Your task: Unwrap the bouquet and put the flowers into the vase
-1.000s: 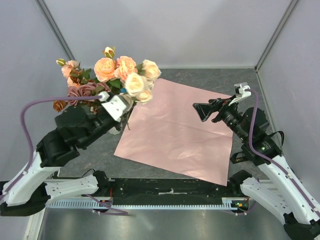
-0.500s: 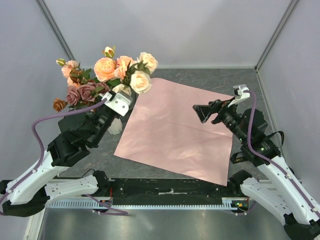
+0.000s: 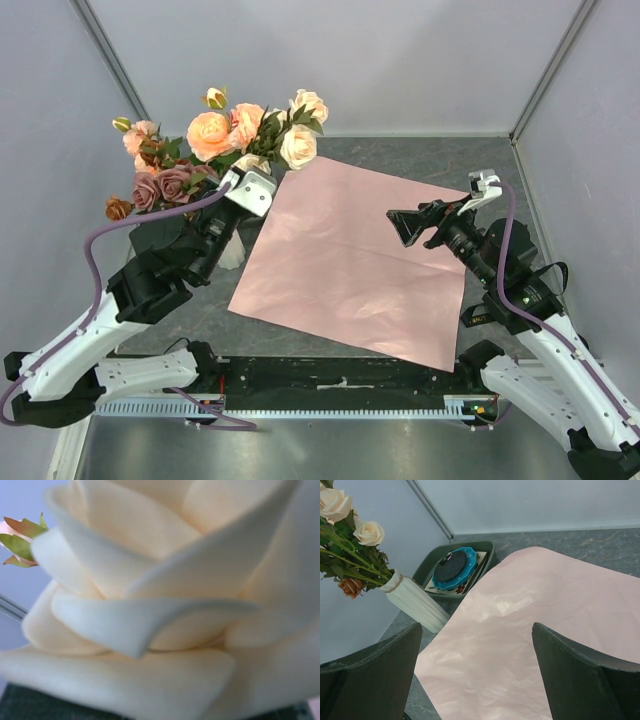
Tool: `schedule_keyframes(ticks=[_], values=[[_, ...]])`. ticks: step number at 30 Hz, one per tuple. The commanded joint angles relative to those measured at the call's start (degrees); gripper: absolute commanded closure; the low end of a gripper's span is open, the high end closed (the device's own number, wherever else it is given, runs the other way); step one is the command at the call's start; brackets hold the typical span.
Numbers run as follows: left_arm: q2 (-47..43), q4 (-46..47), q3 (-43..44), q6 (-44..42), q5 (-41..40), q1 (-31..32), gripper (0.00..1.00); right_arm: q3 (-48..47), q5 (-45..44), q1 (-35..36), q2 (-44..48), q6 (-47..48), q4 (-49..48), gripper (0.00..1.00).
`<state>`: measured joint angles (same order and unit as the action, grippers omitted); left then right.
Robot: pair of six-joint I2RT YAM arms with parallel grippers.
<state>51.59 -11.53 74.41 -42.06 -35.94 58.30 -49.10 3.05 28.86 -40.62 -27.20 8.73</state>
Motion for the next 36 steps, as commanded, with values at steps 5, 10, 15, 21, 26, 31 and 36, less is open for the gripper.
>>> schedule_keyframes(ticks=[5, 10, 15, 21, 26, 31, 36], values=[[-0.88, -4.99, 2.84, 1.54, -0.62, -0.65, 0.98, -0.03, -0.41, 0.05, 0.19, -0.22, -1.09, 0.02], [-0.18, -8.33, 2.49, 2.16, -1.15, -0.65, 0.98, 0.06, -0.59, 0.05, 0.89, -0.05, -0.73, 0.02], [0.53, -10.0, 2.84, 0.68, -1.67, -0.65, 0.98, 0.15, -0.85, 0.05, 1.33, -0.05, -0.3, 0.02], [-1.84, -4.74, -0.92, 1.19, -1.32, -2.05, 0.98, 0.23, -0.85, 0.05, 0.81, -0.13, -0.47, 0.02], [-1.24, -2.36, -2.25, 9.26, -2.2, -5.65, 0.98, -0.12, -0.59, -0.03, 0.72, -0.22, -0.38, 0.02], [0.35, -0.52, -4.27, 14.28, -6.51, -8.02, 0.98, -0.03, -0.68, -0.03, 0.98, -0.31, -0.29, 0.02], [0.35, 2.12, -6.91, 20.87, -7.56, -11.19, 0.98, 0.06, -0.59, -0.03, 1.25, -0.31, -0.03, 0.02]])
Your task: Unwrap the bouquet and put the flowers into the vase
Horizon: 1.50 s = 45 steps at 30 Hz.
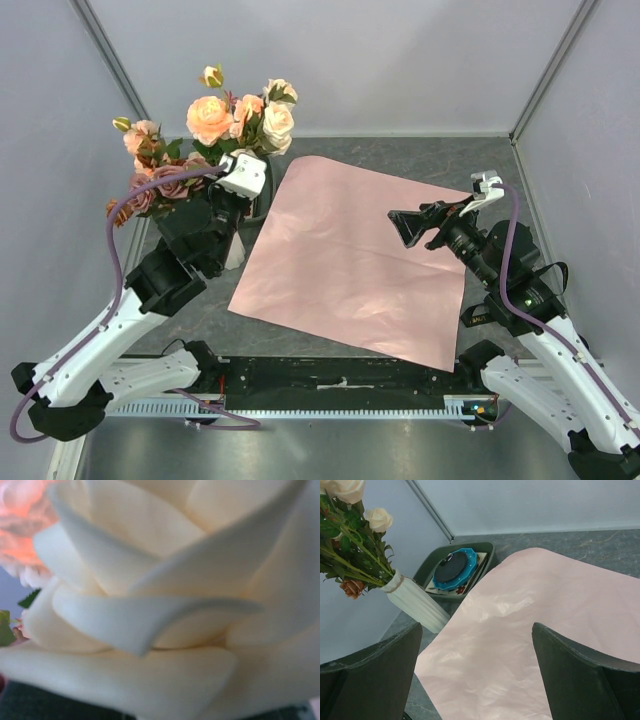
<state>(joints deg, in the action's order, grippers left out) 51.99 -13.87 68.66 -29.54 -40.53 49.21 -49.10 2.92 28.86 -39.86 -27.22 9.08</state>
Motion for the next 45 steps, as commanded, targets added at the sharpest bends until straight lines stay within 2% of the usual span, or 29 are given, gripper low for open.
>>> schedule_keyframes(ticks=[1, 7, 13, 21, 24, 27, 30, 31, 34, 40, 45], values=[[-0.13, 4.99, -1.77, 8.79, -3.06, -2.8, 0.98, 0.06, -0.46, 0.05, 0.48, -0.2, -0.29, 0.02], [-2.15, 11.57, -8.71, 9.68, -6.14, -3.94, 0.98, 0.06, -0.9, 0.05, 0.92, 0.24, 0.41, 0.02], [-4.26, 13.6, -15.74, 11.79, -6.58, -6.05, 0.98, 0.06, -0.72, 0.05, 0.66, 0.24, 0.67, 0.02], [-4.97, 18.26, -21.46, 11.43, -7.1, -7.11, 0.98, 0.15, -0.54, 0.05, 0.57, 0.07, 0.67, 0.02], [-4.61, 18.7, -22.69, 11.78, -7.72, -7.72, 0.95, 0.23, -0.28, -0.03, 0.57, -0.29, 0.67, 0.02], [-4.52, 17.74, -22.52, 12.58, -7.81, -7.81, 0.87, 0.32, -0.28, -0.03, 0.57, -0.29, 0.76, 0.02], [-4.88, 14.68, -21.38, 13.8, -7.89, -7.81, 0.74, 0.41, -0.28, 0.05, 0.48, -0.29, 0.85, 0.02], [-4.96, 13.01, -19.9, 15.29, -7.81, -7.81, 0.61, 0.41, -0.28, -0.03, 0.48, -0.37, 0.85, 0.02], [-6.1, 5.54, -16.3, 20.11, -6.23, -7.81, 0.37, 0.59, -0.28, -0.03, 0.39, -0.38, 0.85, 0.02], [-10.76, -5.45, -10.57, 28.29, 2.91, -7.81, 0.17, 0.59, -0.02, -0.03, -0.22, -0.73, 0.76, 0.02], [-13.75, -11.61, -6.88, 33.05, 11.86, -7.9, 0.14, 0.67, 0.16, 0.05, -0.49, -0.99, 0.67, 0.02]])
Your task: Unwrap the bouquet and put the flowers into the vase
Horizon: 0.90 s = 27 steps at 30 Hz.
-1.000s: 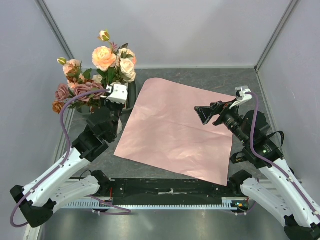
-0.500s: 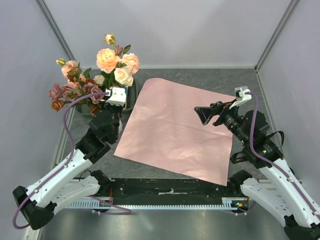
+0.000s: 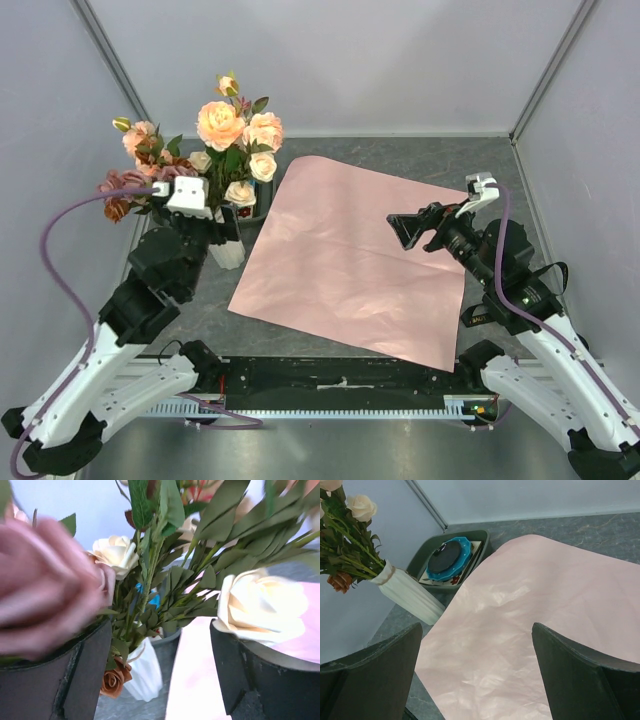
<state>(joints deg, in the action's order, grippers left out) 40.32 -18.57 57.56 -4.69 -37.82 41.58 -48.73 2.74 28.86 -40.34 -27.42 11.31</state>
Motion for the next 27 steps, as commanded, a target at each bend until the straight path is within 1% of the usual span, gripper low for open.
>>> schedule_keyframes(ticks=[1, 2, 4, 5, 9, 10, 12, 13, 16, 18, 19, 22, 25, 27], values=[[-2.52, -8.05, 5.79, 9.51, 11.0, -0.27, 0.12, 0.3, 0.51, -0.03, -0.18, -0.97, -1.47, 0.02], [-2.7, -10.33, 6.68, 10.22, 14.67, -0.19, 0.11, 0.3, 0.6, -0.03, -0.18, -0.97, -1.55, 0.02], [-2.87, -12.53, 9.05, 11.89, 18.56, -0.19, 0.11, 0.3, 0.77, -0.03, -0.27, -1.23, -1.47, 0.02], [-2.96, -15.07, 10.02, 12.68, 21.62, -0.19, 0.11, 0.3, 0.95, -0.03, -0.36, -1.23, -1.38, 0.02], [-4.36, -18.51, 14.06, 16.81, 30.16, -0.19, 0.1, 0.22, 1.3, -0.03, -1.06, -1.41, -0.77, 0.02], [-4.8, -18.61, 14.68, 17.34, 34.27, -0.19, 0.1, 0.04, 1.39, 0.05, -1.32, -1.32, 0.19, 0.02], [-5.6, -18.79, 17.39, 19.0, 37.55, -0.19, 0.1, -0.57, 1.13, 0.05, -2.11, -0.53, 2.21, 0.02], [-5.77, -18.79, 18.45, 19.45, 42.52, -0.19, 0.1, -0.84, 0.86, -0.03, -2.38, -0.18, 3.09, 0.02], [-5.6, -18.7, 22.85, 21.56, 48.08, -0.19, 0.1, -2.68, -1.24, 0.05, -3.69, 2.01, 8.18, 0.02], [-5.16, -18.52, 25.83, 22.87, 49.77, -0.19, 0.09, -4.61, -2.39, -0.03, -4.92, 3.5, 12.91, 0.02], [-4.98, -18.35, 26.8, 23.14, 50.65, -0.19, 0.09, -5.23, -4.31, -0.03, -5.27, 4.3, 14.51, 0.02], [-4.54, -17.3, 29.18, 23.67, 51.27, -0.19, 0.08, -7.43, -7.12, -0.03, -6.07, 6.41, 20.23, 0.02], [-3.58, -17.2, 30.77, 23.67, 50.4, -0.19, 0.08, -9.54, -10.11, -0.03, -5.28, 7.11, 24.45, 0.02], [-2.96, -17.03, 31.21, 23.67, 49.26, -0.19, 0.08, -11.21, -11.79, 0.05, -3.18, 7.47, 26.73, 0.02]])
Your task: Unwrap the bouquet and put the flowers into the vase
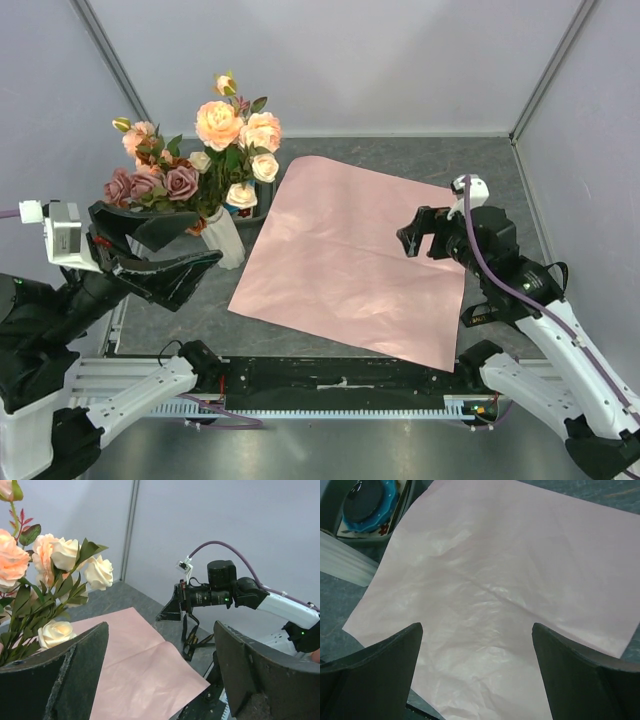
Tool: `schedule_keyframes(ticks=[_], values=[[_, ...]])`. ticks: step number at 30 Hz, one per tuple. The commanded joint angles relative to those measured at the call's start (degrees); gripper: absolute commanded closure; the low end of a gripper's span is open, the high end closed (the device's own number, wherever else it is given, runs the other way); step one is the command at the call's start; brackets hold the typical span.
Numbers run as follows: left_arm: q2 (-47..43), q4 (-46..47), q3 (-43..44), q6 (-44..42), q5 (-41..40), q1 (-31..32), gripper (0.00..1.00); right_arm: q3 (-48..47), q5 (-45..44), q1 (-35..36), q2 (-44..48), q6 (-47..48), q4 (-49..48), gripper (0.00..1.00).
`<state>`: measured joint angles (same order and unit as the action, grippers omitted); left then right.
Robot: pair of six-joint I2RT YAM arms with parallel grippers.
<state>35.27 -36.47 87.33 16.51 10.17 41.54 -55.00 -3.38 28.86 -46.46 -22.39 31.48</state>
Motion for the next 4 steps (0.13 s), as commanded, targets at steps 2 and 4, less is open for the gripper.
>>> schedule_keyframes(ticks=[2, 4], values=[[2.26, 1.49, 1.26, 2.3, 0.46, -0.14, 0.08, -6.24, -6.81, 0.05, 5.14, 2.79, 6.66, 0.02], [2.53, 2.1, 1.26, 2.03, -0.15, -0.14, 0.08, -8.79, -8.57, 0.05, 5.67, 2.79, 8.41, 0.02]])
